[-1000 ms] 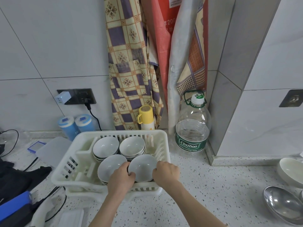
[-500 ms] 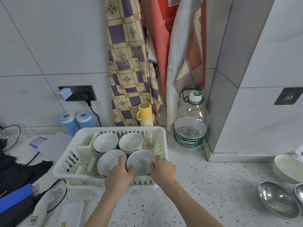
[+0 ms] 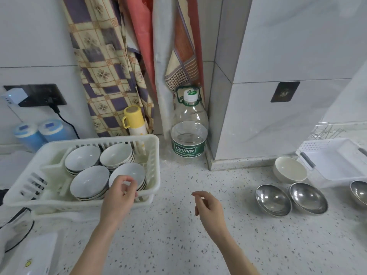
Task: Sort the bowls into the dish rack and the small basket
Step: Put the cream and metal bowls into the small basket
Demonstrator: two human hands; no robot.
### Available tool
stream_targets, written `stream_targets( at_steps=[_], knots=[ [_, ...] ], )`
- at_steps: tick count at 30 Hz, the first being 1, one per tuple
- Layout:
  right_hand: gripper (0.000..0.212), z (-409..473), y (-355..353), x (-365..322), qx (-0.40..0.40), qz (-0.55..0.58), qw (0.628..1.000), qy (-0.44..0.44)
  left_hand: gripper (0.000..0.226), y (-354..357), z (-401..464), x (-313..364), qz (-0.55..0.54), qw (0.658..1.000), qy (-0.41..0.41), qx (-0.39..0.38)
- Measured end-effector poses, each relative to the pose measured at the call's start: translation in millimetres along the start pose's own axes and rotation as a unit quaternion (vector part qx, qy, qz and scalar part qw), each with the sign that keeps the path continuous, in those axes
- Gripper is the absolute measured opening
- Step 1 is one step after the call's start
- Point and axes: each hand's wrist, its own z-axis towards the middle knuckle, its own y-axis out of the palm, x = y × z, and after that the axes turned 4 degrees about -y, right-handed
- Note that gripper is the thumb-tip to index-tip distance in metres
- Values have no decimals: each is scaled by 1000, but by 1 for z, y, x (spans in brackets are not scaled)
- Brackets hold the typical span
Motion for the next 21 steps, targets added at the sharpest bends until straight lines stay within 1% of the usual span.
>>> stream_targets(
  at_steps=[3,6,13,17,19,21],
  knots=[
    [23,-8,-36,12,41,9,999,20,8,39,-24,19,-32,999,26,-27],
    [23,-11,-73,22,54,16,998,28,7,82,-48,37,-44,996,32,-74],
    [25,-7,-167,40,61,35,997,31,10,189,-100,77,-62,986,9,-157],
    [33,-1,-230,54,66,52,995,47,11,253,-129,106,-83,978,-26,-192],
    [25,-2,-263,64,70,58,993,69,11,283,-145,121,-97,974,-44,-200],
    [22,-4,-296,73,70,47,993,88,11,311,-163,134,-111,971,-54,-206]
  ],
)
